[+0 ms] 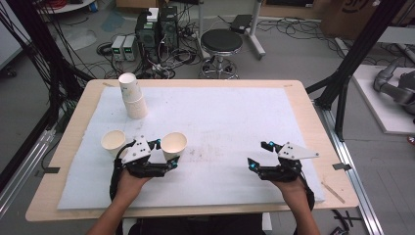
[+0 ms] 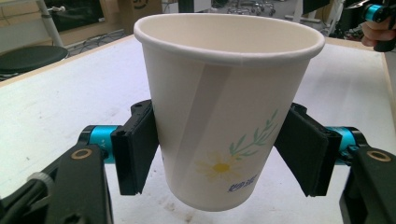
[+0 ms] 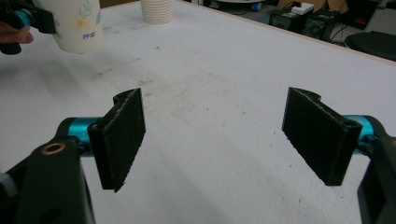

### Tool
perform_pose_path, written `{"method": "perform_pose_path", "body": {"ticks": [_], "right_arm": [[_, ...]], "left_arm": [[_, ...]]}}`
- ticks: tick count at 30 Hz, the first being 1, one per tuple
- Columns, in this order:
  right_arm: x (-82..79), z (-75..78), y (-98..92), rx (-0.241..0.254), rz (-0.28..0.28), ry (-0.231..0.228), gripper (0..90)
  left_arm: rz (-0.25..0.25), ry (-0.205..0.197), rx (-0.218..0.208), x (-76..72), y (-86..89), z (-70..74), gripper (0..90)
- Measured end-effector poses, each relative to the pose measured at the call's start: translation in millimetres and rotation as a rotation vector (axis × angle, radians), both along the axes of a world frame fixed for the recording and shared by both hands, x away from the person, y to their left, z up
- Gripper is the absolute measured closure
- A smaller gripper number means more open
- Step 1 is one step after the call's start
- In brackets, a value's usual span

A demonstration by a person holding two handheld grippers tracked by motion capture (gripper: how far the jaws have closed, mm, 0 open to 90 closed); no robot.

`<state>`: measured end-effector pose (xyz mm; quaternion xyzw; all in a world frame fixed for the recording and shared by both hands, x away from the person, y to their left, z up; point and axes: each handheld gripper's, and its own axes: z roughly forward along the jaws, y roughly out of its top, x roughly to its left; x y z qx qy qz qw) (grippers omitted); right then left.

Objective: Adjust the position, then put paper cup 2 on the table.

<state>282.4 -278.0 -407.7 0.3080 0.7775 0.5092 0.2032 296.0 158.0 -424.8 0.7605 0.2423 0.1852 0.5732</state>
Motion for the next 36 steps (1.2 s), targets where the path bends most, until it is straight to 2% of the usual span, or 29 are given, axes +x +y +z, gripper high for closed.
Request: {"method": "perform_pose_path", "body": {"ticks": [19,22,25,31,36], "right_arm": [[-0.2,-2.6,-4.3,-0.002,-0.007,-0.003,22.0],[-2.0,-2.8,-5.6,0.002,-0.009,0.006,22.0],[-1.6,-2.9,-7.8,0.0,-0.011,0.001,22.0],[-1.2,-3.7,-8.3,0.004,-0.012,0.007,22.0],[0.2,-4.5,-8.1,0.004,-0.005,0.01,22.0]], "left_arm": [[-0.004,0.007,-0.035,6.5,-3.0,-4.9,31.9],[0.001,0.003,-0.041,12.3,-8.2,-3.5,31.9],[-0.013,0.0,-0.019,19.9,-15.3,-3.5,31.8],[-0.025,0.059,-0.043,42.3,-34.5,-5.2,31.7],[-0.053,0.071,-0.037,60.5,-60.0,-5.2,31.7]]}}
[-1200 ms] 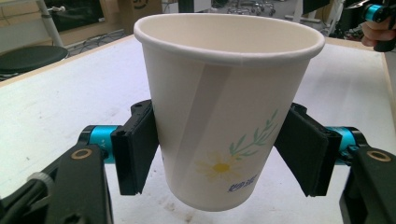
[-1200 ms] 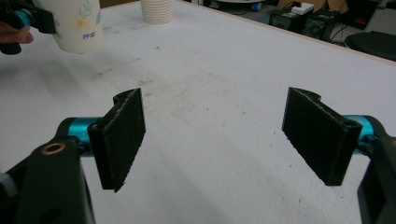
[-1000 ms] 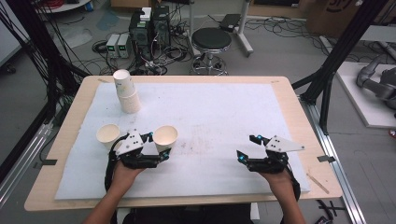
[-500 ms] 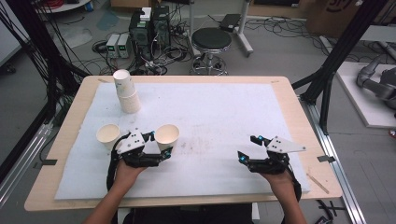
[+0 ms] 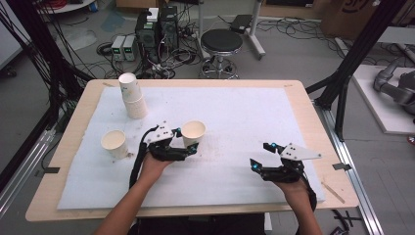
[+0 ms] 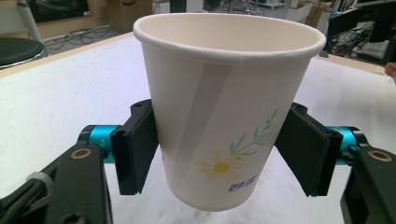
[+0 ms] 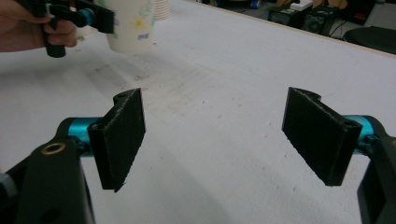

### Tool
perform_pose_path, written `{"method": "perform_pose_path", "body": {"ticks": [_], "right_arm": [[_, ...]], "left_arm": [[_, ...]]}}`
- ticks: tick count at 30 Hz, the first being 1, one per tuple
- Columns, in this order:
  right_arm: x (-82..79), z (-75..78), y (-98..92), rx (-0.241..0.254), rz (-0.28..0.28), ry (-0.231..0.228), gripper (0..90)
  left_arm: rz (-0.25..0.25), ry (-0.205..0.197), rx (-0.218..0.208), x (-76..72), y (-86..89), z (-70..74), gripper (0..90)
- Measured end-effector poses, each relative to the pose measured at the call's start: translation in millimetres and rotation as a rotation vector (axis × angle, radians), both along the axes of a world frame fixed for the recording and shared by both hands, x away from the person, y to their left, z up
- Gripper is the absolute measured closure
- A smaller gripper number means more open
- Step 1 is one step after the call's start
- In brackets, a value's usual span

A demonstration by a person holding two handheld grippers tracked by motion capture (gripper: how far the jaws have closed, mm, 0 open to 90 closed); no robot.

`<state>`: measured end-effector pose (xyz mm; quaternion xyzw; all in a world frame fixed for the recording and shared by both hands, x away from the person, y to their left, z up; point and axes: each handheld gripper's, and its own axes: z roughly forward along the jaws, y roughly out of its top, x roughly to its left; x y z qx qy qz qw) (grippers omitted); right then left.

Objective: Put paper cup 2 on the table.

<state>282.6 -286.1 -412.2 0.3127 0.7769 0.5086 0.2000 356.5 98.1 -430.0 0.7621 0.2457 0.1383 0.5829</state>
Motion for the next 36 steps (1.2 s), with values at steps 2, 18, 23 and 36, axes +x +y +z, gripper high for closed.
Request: {"method": "perform_pose_path", "body": {"ticks": [2,18,23,36], "right_arm": [[0.1,0.4,-0.3,0.002,0.002,0.0,22.0],[-2.1,-0.1,-5.0,0.011,0.002,-0.001,22.0],[-2.1,0.0,-5.0,0.01,0.001,-0.003,22.0],[-2.7,-0.4,-3.2,0.01,0.007,0.009,22.0]], "left_arm": [[-0.003,-0.005,-0.01,6.1,-9.8,-0.5,31.7],[0.034,0.1,0.113,27.8,-47.0,-23.0,31.9],[0.055,0.115,0.183,23.7,-46.5,-20.8,32.3],[0.043,0.114,0.1,10.4,-30.5,-21.2,23.2]]}}
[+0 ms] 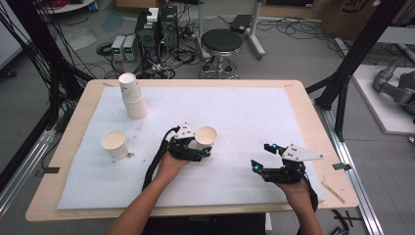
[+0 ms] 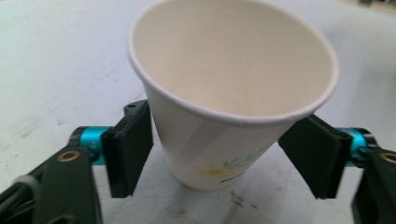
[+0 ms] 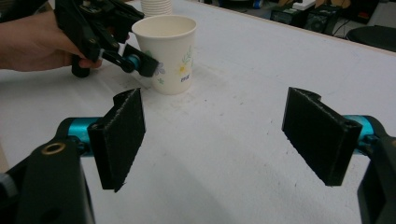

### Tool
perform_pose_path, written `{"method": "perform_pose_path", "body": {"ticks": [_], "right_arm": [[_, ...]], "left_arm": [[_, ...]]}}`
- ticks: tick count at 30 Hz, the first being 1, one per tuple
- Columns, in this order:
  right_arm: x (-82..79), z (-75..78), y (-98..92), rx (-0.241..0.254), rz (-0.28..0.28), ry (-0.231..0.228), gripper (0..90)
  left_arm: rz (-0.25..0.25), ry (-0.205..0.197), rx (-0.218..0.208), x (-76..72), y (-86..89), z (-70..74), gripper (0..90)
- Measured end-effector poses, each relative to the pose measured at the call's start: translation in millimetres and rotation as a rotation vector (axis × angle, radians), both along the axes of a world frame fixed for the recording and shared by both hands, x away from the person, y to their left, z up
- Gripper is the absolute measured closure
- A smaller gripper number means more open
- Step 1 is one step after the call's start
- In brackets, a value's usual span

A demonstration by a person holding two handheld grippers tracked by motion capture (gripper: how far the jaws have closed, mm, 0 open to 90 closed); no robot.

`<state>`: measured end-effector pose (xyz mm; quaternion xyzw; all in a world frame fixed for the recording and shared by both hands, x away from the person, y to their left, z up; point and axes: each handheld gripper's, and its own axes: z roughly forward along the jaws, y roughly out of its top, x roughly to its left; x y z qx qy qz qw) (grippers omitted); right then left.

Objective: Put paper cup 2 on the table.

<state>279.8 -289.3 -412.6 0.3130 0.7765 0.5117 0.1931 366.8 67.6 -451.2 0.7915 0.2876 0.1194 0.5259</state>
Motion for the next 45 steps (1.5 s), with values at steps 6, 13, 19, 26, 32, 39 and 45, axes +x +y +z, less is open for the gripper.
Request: {"method": "perform_pose_path", "body": {"ticks": [6,13,19,26,32,39,45], "right_arm": [[-0.1,-0.1,-2.8,-0.003,-0.009,-0.007,22.0],[1.0,-0.8,-4.2,-0.005,-0.026,-0.003,22.0],[0.0,-1.1,-4.3,-0.027,-0.046,0.0,21.9],[-4.8,2.0,-7.5,-0.024,-0.078,-0.01,21.9],[-13.8,3.8,-9.1,-0.041,-0.103,-0.018,21.9],[-19.5,8.0,-8.0,-0.038,-0.115,-0.04,21.9],[-19.0,4.6,-8.2,-0.04,-0.108,-0.032,21.9]], "left_arm": [[0.022,-0.03,-0.082,-12.9,26.9,7.6,18.1],[0.055,-0.077,-0.124,-36.9,56.5,16.5,16.0],[0.076,-0.113,-0.166,-58.4,83.6,17.9,15.9],[0.096,-0.131,-0.177,-71.5,104.3,19.8,16.3],[0.119,-0.163,-0.195,-81.0,115.1,22.1,16.7],[0.132,-0.177,-0.201,-83.8,120.1,22.2,17.1],[0.12,-0.18,-0.183,-82.3,117.0,21.3,17.6]]}}
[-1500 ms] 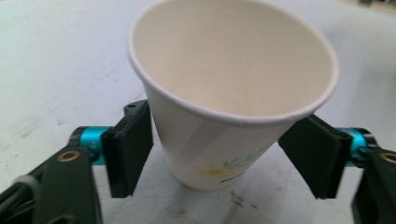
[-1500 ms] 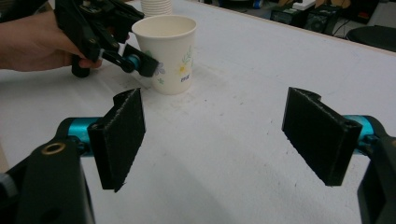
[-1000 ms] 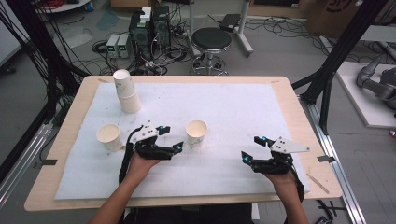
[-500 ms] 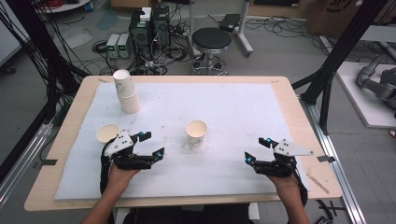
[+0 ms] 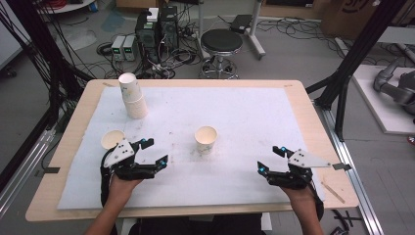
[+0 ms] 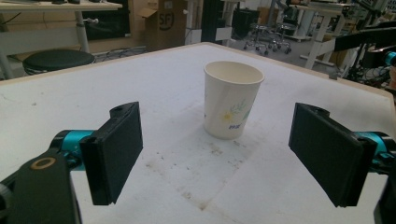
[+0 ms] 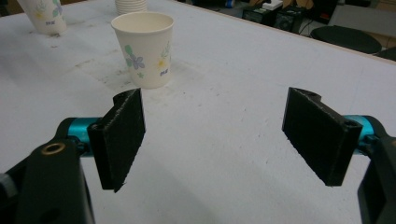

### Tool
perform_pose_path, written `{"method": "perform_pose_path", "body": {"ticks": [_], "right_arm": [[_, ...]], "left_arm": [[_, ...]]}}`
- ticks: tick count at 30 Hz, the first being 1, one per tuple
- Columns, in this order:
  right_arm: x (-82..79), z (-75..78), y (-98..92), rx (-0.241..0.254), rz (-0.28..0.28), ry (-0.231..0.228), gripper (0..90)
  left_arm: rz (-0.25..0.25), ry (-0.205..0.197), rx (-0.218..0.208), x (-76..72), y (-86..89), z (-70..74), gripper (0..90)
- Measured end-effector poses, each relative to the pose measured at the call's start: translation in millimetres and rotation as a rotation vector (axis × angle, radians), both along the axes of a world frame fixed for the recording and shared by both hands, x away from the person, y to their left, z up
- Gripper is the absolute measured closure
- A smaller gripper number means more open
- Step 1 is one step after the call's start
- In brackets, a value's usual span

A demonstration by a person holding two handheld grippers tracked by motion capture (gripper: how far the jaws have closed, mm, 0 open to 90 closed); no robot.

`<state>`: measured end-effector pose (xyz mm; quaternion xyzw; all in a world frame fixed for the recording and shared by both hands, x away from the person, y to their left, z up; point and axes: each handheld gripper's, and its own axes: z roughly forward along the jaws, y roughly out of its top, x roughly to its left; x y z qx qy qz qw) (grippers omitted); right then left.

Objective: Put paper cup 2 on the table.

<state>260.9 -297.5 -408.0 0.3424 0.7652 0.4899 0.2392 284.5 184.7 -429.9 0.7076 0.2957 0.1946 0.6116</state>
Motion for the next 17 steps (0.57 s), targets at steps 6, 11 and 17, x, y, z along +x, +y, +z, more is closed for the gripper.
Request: {"method": "perform_pose_path", "body": {"ticks": [6,11,17], "right_arm": [[0.3,-1.0,0.2,0.005,0.003,0.001,21.9],[0.4,-1.3,1.3,0.003,0.007,-0.001,21.9],[0.2,-0.9,0.6,0.007,0.005,-0.005,21.9]], "left_arm": [[-0.008,0.002,0.001,0.9,-1.4,-2.2,18.5],[-0.004,-0.003,-0.006,0.7,-0.6,-2.0,18.7],[-0.013,-0.008,0.002,0.1,-3.4,-2.3,18.6]]}}
